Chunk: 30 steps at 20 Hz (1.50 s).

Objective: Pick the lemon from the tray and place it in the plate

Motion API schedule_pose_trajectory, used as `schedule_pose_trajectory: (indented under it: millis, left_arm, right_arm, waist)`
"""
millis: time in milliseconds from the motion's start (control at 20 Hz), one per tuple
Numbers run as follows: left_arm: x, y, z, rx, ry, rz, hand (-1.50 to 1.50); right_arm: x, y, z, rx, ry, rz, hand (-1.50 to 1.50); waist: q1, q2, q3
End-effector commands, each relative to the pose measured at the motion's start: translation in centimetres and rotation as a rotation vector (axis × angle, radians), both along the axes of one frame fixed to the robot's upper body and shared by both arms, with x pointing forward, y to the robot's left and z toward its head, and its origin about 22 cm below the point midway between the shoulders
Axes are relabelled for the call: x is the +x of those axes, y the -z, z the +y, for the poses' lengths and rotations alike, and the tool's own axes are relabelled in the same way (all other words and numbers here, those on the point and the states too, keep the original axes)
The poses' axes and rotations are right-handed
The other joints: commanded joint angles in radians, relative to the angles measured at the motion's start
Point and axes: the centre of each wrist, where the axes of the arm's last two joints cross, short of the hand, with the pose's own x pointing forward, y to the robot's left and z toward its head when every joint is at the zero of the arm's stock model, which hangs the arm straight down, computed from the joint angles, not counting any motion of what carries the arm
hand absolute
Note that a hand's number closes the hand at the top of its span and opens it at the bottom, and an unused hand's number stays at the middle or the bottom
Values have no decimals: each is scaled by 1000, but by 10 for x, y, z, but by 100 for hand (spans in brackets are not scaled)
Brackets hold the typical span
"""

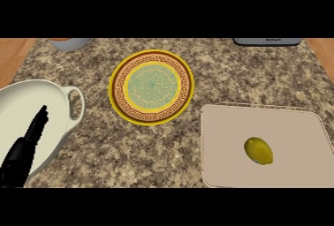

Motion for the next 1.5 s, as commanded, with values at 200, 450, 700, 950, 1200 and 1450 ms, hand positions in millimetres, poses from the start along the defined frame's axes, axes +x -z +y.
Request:
schedule_pose_trajectory:
  millis: [200, 450, 700, 950, 1200, 1450]
  left_arm:
    - [1, -4, -6, 10, 19, -2, 0]
    - [-2, 7, 3, 5, 36, 2, 0]
    - [19, 8, -17, 4, 14, -6, 0]
    - [21, -2, -7, -5, 27, -7, 0]
    - [20, -13, 11, 5, 6, 7, 0]
    - [-8, 0, 4, -1, 21, 3, 0]
  right_arm:
    - [21, -20, -11, -336, -122, 17, -150]
    - [49, -27, 7, -489, -187, 70, -150]
    - [62, -36, 11, -588, -258, 108, -150]
    - [86, -14, 12, -784, -289, 129, -150]
    - [93, 6, 36, -835, -338, 90, -150]
    - [95, 25, 41, -832, -356, 109, -150]
  waist:
    - [9, 1, -1]
    - [17, 3, -2]
    - [2, 2, -2]
    - [16, 5, -1]
    - [10, 3, -2]
    - [14, 2, -2]
